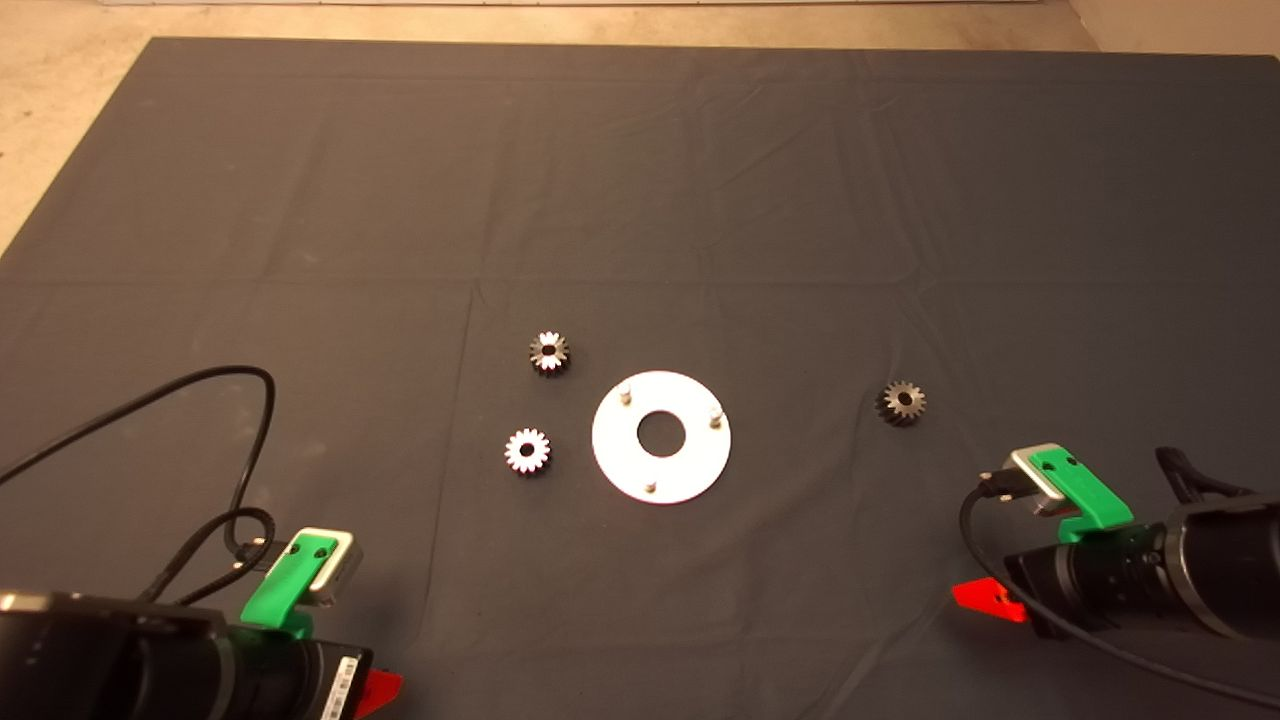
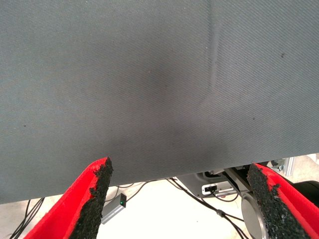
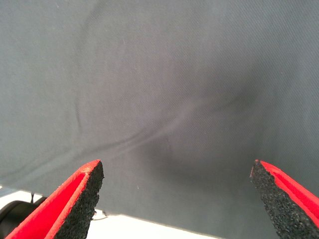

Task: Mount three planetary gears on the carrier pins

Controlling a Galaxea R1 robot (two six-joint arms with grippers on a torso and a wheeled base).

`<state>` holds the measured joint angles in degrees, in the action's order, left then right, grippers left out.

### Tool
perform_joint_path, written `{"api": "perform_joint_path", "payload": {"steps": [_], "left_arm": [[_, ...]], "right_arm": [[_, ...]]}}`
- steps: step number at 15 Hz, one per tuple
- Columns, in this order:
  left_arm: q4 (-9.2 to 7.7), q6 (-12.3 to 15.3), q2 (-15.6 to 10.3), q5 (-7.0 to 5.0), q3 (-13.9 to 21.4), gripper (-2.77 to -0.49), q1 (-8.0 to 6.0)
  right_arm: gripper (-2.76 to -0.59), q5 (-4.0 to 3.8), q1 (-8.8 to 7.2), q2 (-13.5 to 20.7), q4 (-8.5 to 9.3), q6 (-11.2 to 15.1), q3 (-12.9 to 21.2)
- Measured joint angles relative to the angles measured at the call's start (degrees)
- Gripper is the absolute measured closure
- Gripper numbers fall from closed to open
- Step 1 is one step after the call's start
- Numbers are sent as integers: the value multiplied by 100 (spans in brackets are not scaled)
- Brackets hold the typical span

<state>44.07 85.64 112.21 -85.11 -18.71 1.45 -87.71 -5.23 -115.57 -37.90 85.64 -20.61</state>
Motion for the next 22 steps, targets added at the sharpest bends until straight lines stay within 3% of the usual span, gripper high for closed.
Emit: {"api": "perform_joint_path", "payload": {"steps": [6,10,14,18,22], "left_arm": [[17,2,88,0,2,-192,12],[19,9,611,2,2,-192,12],[20,55,680,-26,2,-192,12],[20,68,667,-68,2,-192,12],[20,68,647,-83,2,-192,22]], "right_arm": [[-221,2,63,-17,-80,0,0],[-221,4,63,-41,-387,-4,-70],[-221,0,61,-150,-515,-190,-600],[-221,-24,52,-575,-604,-424,-1398],[-221,23,-186,-839,-608,-446,-1458]]}}
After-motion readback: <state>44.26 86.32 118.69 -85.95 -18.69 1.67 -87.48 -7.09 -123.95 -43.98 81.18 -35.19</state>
